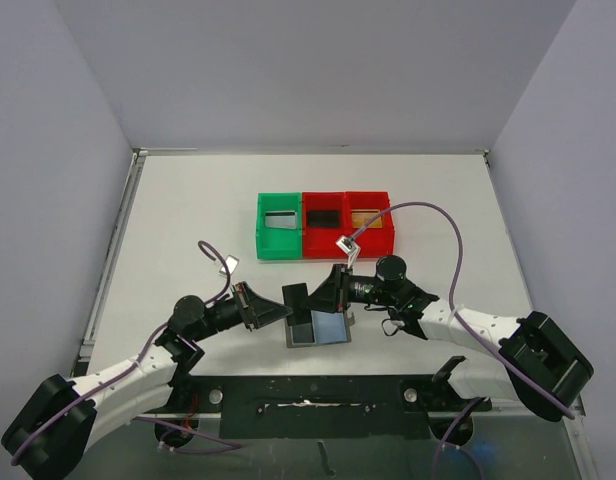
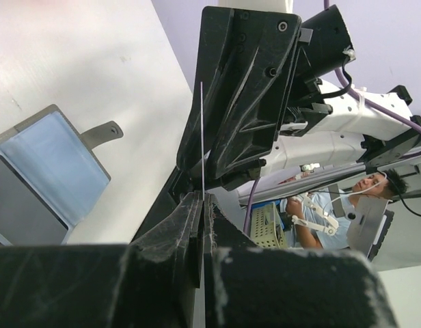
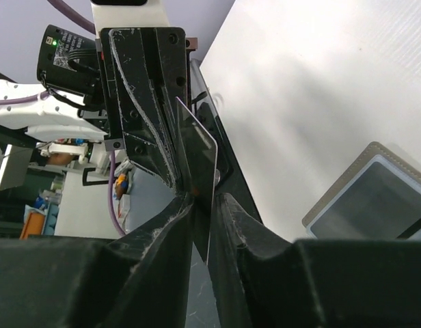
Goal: Take the credit cards out of the card holder
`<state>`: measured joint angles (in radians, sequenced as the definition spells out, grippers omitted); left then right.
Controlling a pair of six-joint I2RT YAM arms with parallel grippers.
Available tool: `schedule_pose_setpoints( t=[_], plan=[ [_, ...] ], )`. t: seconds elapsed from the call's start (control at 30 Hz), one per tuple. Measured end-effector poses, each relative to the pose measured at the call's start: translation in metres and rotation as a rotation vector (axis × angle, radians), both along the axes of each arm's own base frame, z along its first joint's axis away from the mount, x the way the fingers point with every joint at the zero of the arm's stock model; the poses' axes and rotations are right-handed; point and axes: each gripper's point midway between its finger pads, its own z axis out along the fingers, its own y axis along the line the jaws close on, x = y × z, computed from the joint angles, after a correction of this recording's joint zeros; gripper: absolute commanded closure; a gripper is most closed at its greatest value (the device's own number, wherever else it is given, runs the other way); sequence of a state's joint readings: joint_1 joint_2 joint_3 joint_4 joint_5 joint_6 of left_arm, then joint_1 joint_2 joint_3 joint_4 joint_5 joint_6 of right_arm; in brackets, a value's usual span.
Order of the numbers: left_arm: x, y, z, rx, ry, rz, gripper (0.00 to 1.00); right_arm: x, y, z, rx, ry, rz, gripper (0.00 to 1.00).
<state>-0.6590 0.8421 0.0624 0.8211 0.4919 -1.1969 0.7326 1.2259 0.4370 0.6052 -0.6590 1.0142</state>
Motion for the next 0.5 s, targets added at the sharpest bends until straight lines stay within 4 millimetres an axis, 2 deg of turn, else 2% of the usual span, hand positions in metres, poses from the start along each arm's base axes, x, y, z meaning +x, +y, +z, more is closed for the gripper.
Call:
schedule_pose_setpoints(
  t=[0.17, 0.27, 0.3, 0.4, 0.5],
  plan=[
    [0.0003, -0.0002, 0.0020, -0.011, -0.002, 0.000, 1.00, -0.0037, 0.0020, 0.0047, 0.025, 0.000, 0.030, 0.99],
    [-0.0001, 0.0002, 0.0003, -0.012, 0.007, 0.000, 1.00, -0.0055, 0.0024, 0.0074, 0.036, -0.007, 0.043, 1.00],
    [-0.0004, 0.0002, 0.0008, -0.014, 0.005, -0.002, 0.96, -0.0058, 0.0023, 0.0075, 0.036, -0.006, 0.045, 1.00],
    [-0.0005, 0.0002, 0.0010, -0.015, 0.007, -0.002, 0.58, -0.0062, 0.0024, 0.0080, 0.037, -0.014, 0.048, 1.00],
    [-0.0013, 0.0004, 0.0003, -0.012, 0.011, -0.003, 0.32, -0.0063, 0.0005, 0.0049, 0.015, -0.026, 0.046, 1.00]
  ],
)
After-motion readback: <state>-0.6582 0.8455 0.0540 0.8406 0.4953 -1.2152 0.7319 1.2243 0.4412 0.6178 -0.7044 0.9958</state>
